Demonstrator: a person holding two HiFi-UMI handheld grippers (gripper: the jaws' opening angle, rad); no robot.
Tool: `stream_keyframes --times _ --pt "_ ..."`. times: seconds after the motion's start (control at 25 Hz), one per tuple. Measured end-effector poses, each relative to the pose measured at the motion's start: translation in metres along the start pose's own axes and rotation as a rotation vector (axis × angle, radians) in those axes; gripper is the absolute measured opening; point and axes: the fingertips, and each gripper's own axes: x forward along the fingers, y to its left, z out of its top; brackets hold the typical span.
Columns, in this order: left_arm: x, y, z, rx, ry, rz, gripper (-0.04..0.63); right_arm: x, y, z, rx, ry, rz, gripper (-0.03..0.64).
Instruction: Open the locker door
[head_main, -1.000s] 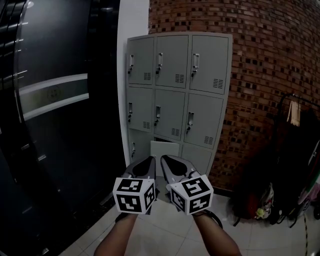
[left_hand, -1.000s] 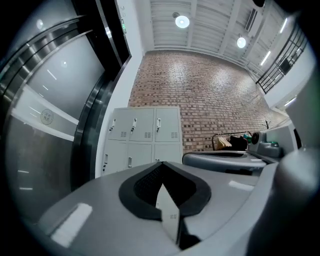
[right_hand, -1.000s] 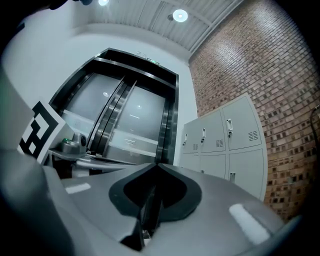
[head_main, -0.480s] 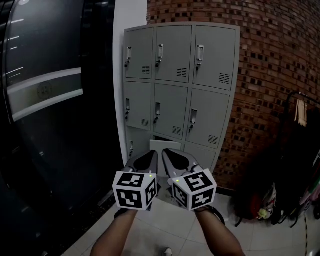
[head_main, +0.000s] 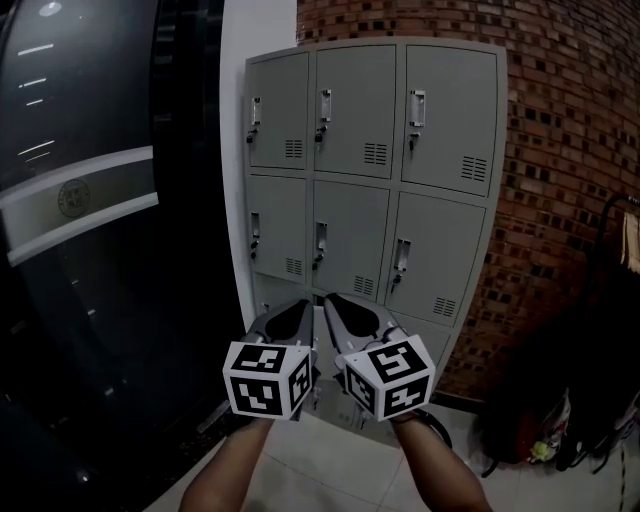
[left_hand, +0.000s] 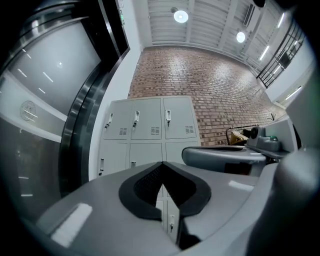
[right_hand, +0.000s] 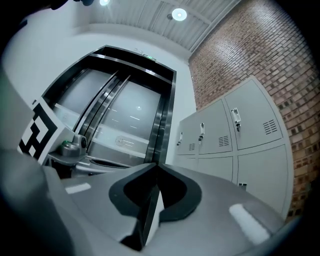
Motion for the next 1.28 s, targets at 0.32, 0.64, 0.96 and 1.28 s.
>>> stream_keyframes --times 0.32,0.64,0.96,1.28 --pt "0.091 0.015 0.007 0.019 -0.008 -0.004 0.006 0.060 -0.066 -0.013 -0.003 -0.019 0.018 0.002" --pt "0.147 0.029 0.025 0.037 -0.022 0.011 0.006 0.097 -0.115 -0.001 -0.049 -0.062 0.021 0.002" --pt "0.192 0.057 0.049 -0.002 -0.071 0.007 0.005 0.141 -0.151 0.015 -0.116 -0.084 0.022 0.002" --pt "0.247 0.096 0.073 0.010 -0.113 -0.022 0.006 0.210 -0.184 0.021 -0.122 -0.096 0.017 0.005"
